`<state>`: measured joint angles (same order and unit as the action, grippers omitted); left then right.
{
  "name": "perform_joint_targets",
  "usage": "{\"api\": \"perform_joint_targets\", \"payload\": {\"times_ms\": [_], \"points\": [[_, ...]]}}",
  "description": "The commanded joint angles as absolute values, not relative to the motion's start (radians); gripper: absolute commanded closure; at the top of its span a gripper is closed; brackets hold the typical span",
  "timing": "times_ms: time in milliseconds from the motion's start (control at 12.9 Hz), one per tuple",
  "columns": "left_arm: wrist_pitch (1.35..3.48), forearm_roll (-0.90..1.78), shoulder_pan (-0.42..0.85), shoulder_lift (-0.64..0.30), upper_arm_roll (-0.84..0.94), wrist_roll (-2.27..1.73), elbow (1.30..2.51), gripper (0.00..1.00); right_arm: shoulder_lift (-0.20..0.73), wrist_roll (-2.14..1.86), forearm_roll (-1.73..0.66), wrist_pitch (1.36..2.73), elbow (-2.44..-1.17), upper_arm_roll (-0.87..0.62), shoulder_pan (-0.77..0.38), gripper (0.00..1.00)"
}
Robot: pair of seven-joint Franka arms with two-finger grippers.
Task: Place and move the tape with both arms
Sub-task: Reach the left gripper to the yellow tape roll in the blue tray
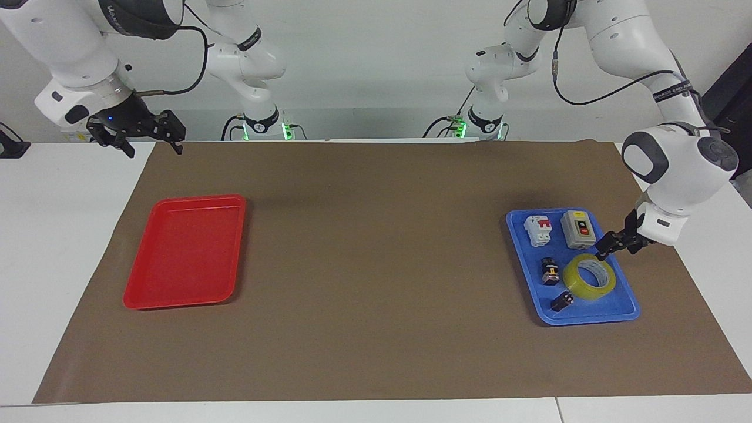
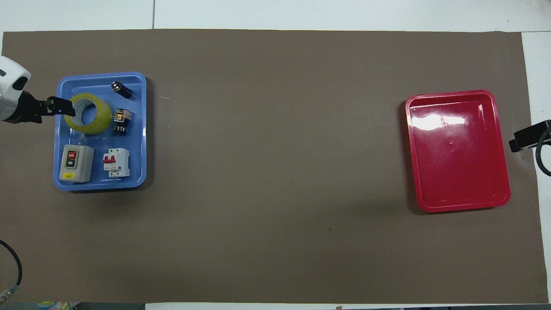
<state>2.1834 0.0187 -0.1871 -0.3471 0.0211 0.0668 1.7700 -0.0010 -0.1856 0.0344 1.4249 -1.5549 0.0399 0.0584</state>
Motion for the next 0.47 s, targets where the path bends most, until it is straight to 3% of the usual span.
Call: {"api": "perform_joint_targets", "payload": {"times_ms": [0, 233, 388], "points": [[2.239, 0.005, -0.19, -0.376, 0.026, 0.061, 1.787, 0.05, -0.015, -0.206, 0.026, 1.44, -1.571, 0.035, 0.066, 0.0], [2.281, 0.005, -0.19, -0.399, 0.026, 0.058, 1.798, 0.07, -0.015, -0.206, 0.026, 1.44, -1.571, 0.035, 0.066, 0.0], [2.33, 0.005, -0.189, -0.399, 0.026, 0.058, 1.836, 0.16, -0.015, -0.206, 0.026, 1.44, -1.571, 0.035, 0.066, 0.0]]}}
